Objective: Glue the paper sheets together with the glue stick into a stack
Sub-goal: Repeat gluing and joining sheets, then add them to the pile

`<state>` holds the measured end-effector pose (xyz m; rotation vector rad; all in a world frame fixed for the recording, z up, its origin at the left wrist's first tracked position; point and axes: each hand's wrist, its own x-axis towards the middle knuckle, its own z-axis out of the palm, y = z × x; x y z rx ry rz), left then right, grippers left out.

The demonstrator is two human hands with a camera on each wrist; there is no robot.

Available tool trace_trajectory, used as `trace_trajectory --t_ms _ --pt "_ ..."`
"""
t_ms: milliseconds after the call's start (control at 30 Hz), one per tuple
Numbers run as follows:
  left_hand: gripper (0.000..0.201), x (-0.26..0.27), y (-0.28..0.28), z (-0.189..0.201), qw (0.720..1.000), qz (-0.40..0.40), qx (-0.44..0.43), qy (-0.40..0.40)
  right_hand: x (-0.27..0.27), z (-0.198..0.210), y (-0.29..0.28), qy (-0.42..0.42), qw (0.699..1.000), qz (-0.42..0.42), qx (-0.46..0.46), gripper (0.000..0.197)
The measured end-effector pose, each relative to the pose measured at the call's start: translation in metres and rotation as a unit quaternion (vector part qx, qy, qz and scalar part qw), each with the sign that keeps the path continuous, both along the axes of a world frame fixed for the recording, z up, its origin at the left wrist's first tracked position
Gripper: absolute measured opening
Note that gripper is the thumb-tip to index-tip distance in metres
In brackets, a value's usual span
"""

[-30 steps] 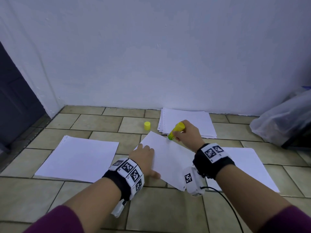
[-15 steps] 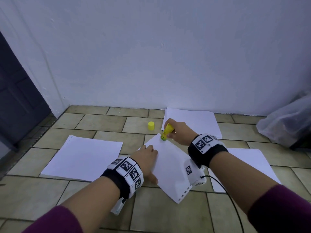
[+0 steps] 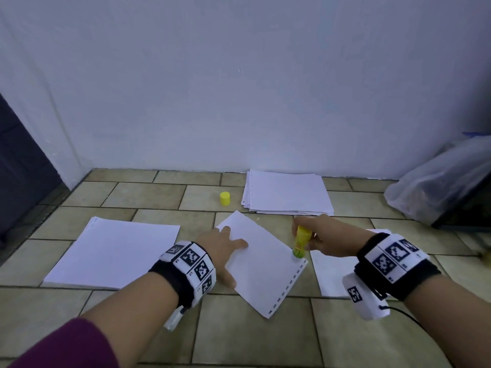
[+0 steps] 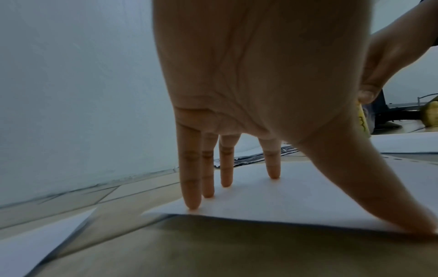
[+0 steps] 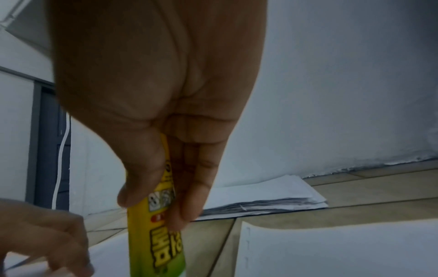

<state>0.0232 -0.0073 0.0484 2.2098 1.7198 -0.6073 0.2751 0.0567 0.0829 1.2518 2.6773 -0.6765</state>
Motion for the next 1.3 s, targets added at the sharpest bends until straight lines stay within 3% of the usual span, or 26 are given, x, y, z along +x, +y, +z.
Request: trace_trajectory --t_ms 133,200,300,367,500,767,933,1100,1300 --pt "0.084 0.004 -0.001 0.004 1.0 0.01 -0.015 0.018 0.007 0.008 0.004 0.003 1.0 -0.023 -0.006 0.027" --pt "0.076 0.006 -0.004 0.005 1.0 0.013 0.002 0.026 0.008 0.013 0.008 0.103 0.991 -0.078 -0.019 0.022" --pt "0.065 0.007 -0.009 0.003 0.999 -0.009 0.037 0.004 0.006 0.016 0.011 0.265 0.947 -0.169 -0.068 0.016" --pt "0.063 0.005 -0.011 -0.002 0.998 -0.03 0.041 -0.043 -0.001 0.013 0.013 0.295 0.93 -0.203 -0.076 0.016" --pt "0.081 0.003 -0.01 -0.006 0.998 0.0 0.019 -0.063 -0.024 0.001 0.018 0.268 0.937 -0.223 -0.029 0.017" --pt "0.071 0.015 -0.012 -0.008 0.997 0.079 0.016 0.002 -0.07 -0.024 0.021 0.238 0.944 -0.229 0.007 0.024" --pt "0.068 0.014 -0.013 -0.007 0.996 0.079 0.029 0.003 -0.085 -0.024 0.023 0.226 0.953 -0.202 0.01 0.026" --pt "0.067 0.011 -0.011 -0.007 0.996 0.049 0.065 0.023 -0.077 -0.011 0.022 0.102 0.987 -0.122 0.017 0.028" --pt "0.069 0.01 -0.006 -0.01 0.995 -0.002 0.097 0.036 -0.048 -0.001 0.003 0.019 0.997 -0.069 0.003 0.026"
